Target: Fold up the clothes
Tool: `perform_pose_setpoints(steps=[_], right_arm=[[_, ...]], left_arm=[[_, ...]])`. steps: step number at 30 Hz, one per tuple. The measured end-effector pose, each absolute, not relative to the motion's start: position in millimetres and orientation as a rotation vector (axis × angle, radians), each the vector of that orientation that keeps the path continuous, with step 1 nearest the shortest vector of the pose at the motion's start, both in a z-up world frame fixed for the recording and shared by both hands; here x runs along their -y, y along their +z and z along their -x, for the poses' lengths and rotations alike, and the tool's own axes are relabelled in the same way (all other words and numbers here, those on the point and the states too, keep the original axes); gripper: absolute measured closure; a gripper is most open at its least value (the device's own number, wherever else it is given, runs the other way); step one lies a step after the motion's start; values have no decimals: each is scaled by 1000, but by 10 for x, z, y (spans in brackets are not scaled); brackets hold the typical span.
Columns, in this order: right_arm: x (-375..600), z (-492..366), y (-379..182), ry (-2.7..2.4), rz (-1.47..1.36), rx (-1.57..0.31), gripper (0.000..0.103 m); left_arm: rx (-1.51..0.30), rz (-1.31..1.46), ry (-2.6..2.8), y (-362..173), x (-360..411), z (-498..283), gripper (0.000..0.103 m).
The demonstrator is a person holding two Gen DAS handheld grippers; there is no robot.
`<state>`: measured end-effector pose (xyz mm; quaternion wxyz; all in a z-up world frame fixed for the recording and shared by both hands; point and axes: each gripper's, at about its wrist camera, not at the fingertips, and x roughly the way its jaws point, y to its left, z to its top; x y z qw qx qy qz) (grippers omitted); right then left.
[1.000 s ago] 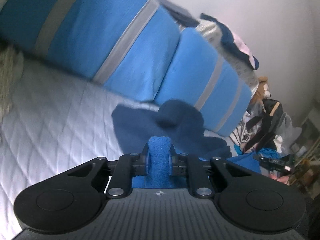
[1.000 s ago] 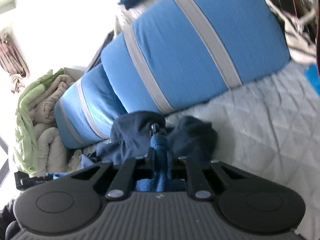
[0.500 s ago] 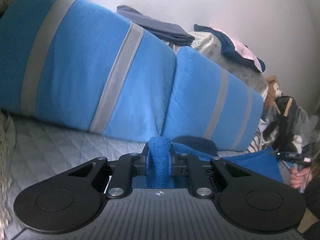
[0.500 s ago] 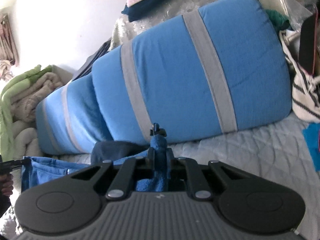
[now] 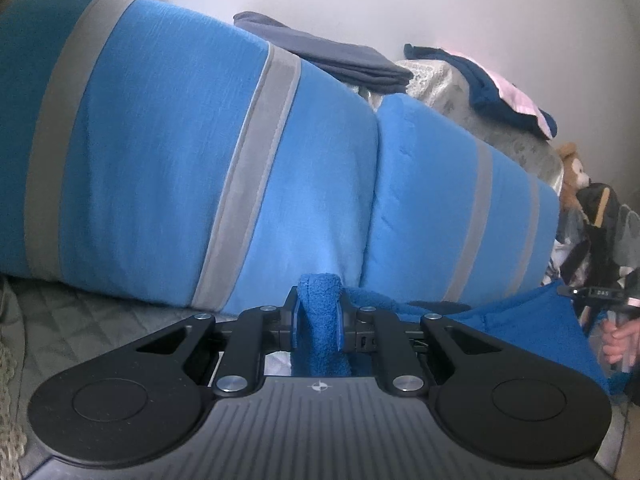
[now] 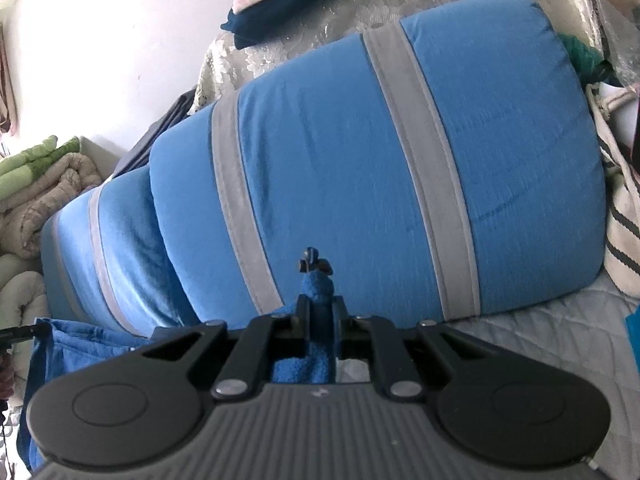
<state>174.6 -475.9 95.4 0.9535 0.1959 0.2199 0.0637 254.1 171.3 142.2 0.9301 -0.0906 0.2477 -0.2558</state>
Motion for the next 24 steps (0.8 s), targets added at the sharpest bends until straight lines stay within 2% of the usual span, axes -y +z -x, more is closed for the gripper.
perform_pose_setpoints(steps=[4,13,22,24], right_arm=[[4775,-1878,946,126,-397,-428,93],[4721,-2193,508,34,-383,-532,93],[4652,-2390,322,-6,-330,-578,92],[4558,-2411,331,-14,-249,-593,91]], left_arm=[[-493,171,-509,1386,-1695,-2659,87],[-617,95,-404,795,-1463,-3038,87],[-689,142,-353,619,-1436,-3224,86],[-715,121,-298,615,-1399,-3264,73]])
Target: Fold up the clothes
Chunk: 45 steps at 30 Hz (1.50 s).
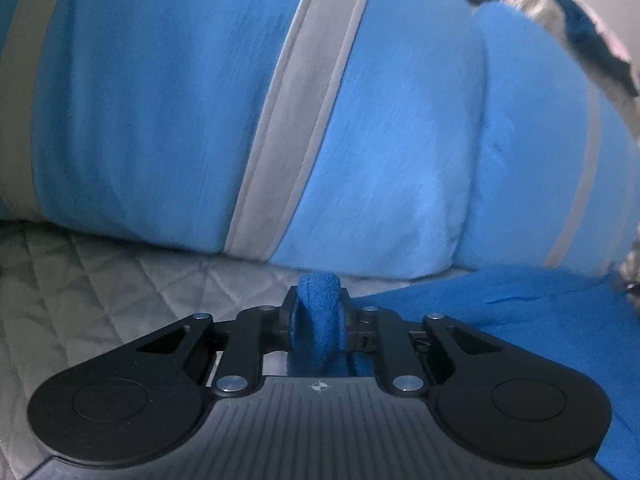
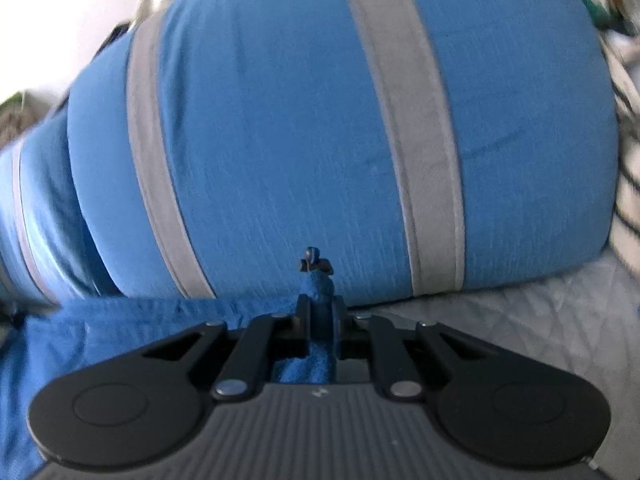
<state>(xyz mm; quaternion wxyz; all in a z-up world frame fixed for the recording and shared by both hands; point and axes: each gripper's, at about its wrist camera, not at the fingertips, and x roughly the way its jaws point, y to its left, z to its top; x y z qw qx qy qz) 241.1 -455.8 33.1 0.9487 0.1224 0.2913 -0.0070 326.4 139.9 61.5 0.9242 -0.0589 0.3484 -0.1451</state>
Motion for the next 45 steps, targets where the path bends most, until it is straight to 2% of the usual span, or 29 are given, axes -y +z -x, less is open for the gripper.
perform_pose_setpoints(steps=[1,2,3,5,6,7,13,17,21,26,28,30,31,36,45], right_arm=[[4513,-2417,343,-26,-209,-603,85],[4469,-2417,363,-47,-169,-617,64],[4427,-2407,391,-68,-126,-628,56],[4350,-2349,476,-110,-39,-634,12],[4317,-2293,535,-128,-6,-626,3],[4289,-2224,596,-133,13,-617,0],[3985,-1652,797,-128,51,-596,0],[3614,-1170,739,-84,70,-561,0],[3278,-784,533,-40,51,-516,0],[2885,-648,190,-33,87,-503,0],[2842,-702,2,-43,64,-535,1],[2897,-777,-165,-39,-12,-561,1],[2930,-798,-221,-37,-41,-559,1],[2926,-856,-246,-46,-55,-579,1],[2861,-847,-214,-82,-36,-600,1]], left_arm=[[-725,109,-257,622,-1382,-3285,71],[-734,97,-213,632,-1370,-3304,64],[-739,85,-147,670,-1381,-3305,57],[-743,75,-60,778,-1413,-3278,51],[-730,76,-64,854,-1433,-3218,49],[-717,74,-68,931,-1450,-3152,49],[-619,7,-119,1355,-1335,-2404,39],[-601,33,-257,1388,-1069,-1797,35],[-528,-100,-394,1163,-814,-1241,28],[-589,33,-357,674,-879,-1143,27],[-598,73,-345,436,-908,-1158,22],[-584,78,-332,281,-919,-1184,11],[-577,85,-326,228,-926,-1197,11],[-626,126,-337,172,-968,-1287,6],[-607,96,-322,239,-907,-1189,6]])
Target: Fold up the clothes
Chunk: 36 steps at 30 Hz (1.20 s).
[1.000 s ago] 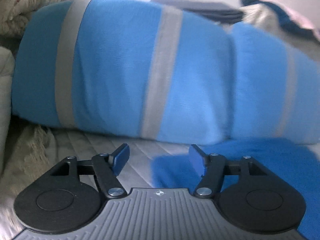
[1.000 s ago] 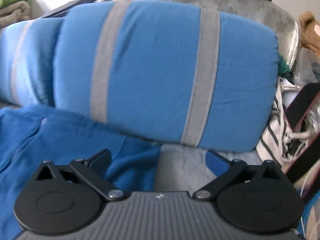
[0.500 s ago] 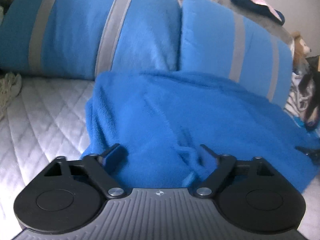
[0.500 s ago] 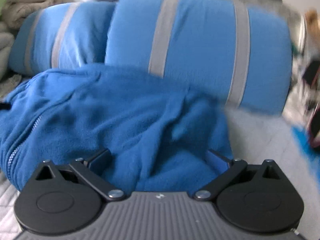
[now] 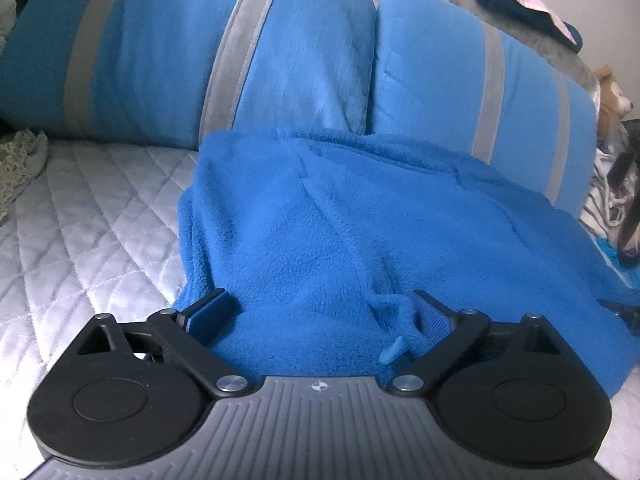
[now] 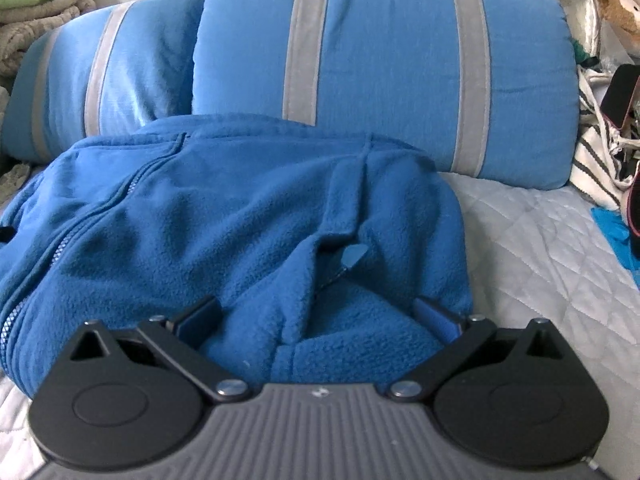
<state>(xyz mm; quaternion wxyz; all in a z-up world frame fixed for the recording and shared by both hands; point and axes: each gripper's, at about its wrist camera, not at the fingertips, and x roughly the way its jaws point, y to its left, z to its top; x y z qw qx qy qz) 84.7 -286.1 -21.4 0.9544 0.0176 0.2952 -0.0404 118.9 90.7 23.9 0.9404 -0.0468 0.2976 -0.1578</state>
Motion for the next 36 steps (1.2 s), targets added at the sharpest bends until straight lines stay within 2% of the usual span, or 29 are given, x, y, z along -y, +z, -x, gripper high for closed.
perform_pose_setpoints(steps=[5,10,17,20,31,36], right_arm=[[2836,-756,30,-121,-25,-601,1],[2659,-496,333,-109,-39,-433,0],[2175,-665,53,-60,142,-488,0],[2159,-668,-155,-49,155,-506,1],[2179,-696,-262,-53,103,-513,1],[2305,-664,-88,-9,117,-559,1]], left_arm=[[-588,126,-318,505,-933,-1058,7],[-454,184,-395,813,-784,-829,7],[-559,-56,-323,445,-308,-987,6],[-502,-127,-304,245,-236,-919,4],[-555,-123,-310,240,-231,-1031,1],[-597,-141,-410,359,-428,-1075,1]])
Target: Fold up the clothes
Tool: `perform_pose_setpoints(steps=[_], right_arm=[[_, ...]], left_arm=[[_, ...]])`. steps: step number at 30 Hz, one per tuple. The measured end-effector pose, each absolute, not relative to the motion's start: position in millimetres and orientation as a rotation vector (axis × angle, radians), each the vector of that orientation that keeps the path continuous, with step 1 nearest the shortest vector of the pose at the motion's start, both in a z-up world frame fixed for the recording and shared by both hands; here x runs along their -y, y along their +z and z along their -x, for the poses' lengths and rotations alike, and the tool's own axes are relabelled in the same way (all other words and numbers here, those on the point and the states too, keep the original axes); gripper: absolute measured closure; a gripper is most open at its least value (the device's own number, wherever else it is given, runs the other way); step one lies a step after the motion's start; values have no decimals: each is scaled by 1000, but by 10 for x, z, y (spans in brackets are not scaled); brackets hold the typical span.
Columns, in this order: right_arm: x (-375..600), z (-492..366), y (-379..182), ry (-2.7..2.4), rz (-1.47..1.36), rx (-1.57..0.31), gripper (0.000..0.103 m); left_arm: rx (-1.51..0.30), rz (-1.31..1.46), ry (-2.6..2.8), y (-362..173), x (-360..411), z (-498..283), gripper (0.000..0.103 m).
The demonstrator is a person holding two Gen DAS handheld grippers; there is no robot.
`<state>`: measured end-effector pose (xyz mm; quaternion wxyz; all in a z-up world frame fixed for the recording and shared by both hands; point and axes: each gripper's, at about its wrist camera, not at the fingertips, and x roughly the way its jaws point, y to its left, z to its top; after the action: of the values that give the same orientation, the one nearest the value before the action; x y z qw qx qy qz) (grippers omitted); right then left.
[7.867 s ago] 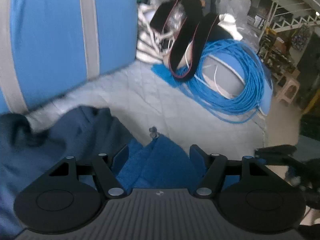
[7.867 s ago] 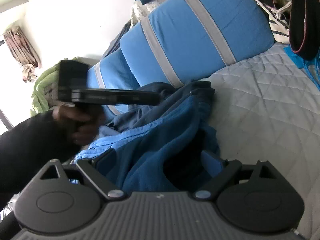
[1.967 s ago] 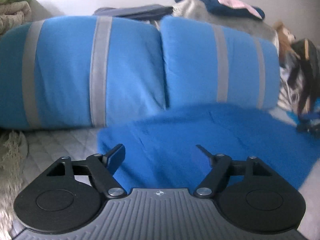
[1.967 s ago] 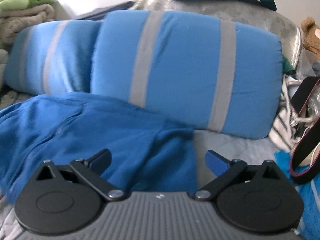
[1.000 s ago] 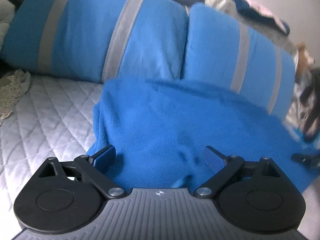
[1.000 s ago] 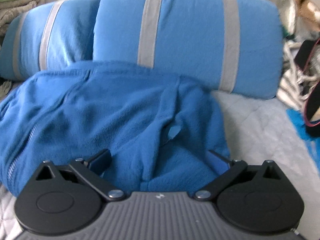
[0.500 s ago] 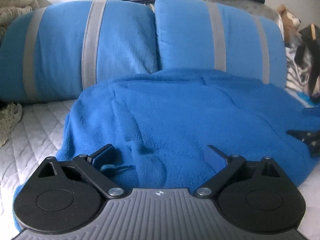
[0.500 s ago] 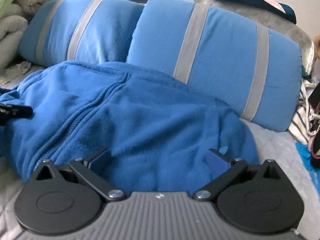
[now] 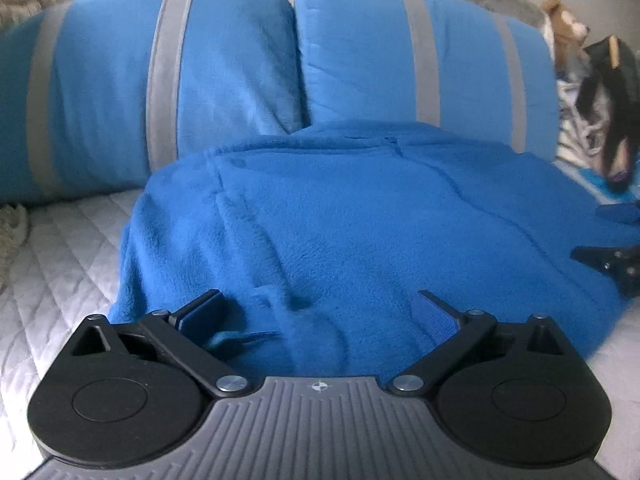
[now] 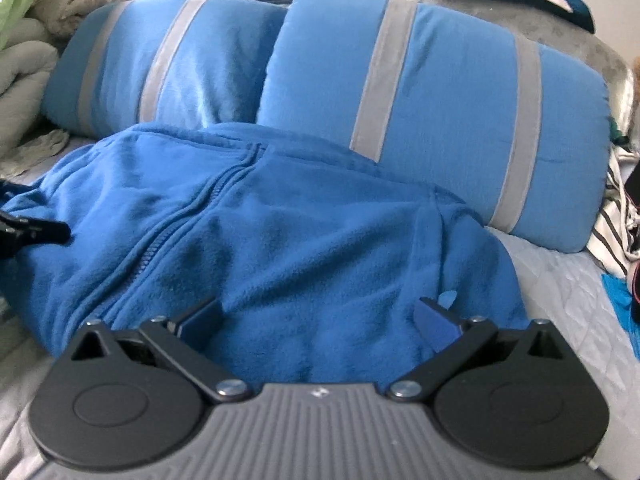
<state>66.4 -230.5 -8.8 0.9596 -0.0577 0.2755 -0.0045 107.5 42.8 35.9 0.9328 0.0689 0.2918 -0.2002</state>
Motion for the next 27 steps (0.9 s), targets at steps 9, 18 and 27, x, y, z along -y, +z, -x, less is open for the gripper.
perform_pose_setpoints(steps=[9,18,27], right_arm=[[2970,-726,372,-170,86,-701,1],[3656,-1049,356,-123,-109,-904,1],[4218,-1423,151,50,-494,-942,1]], left_arm=[[-735,-46,-441,777,-1017,-1147,1],[-787,-9,-389,1116,-1226,-1412,1],[-954,365,-434,674,-1691,-2105,2]])
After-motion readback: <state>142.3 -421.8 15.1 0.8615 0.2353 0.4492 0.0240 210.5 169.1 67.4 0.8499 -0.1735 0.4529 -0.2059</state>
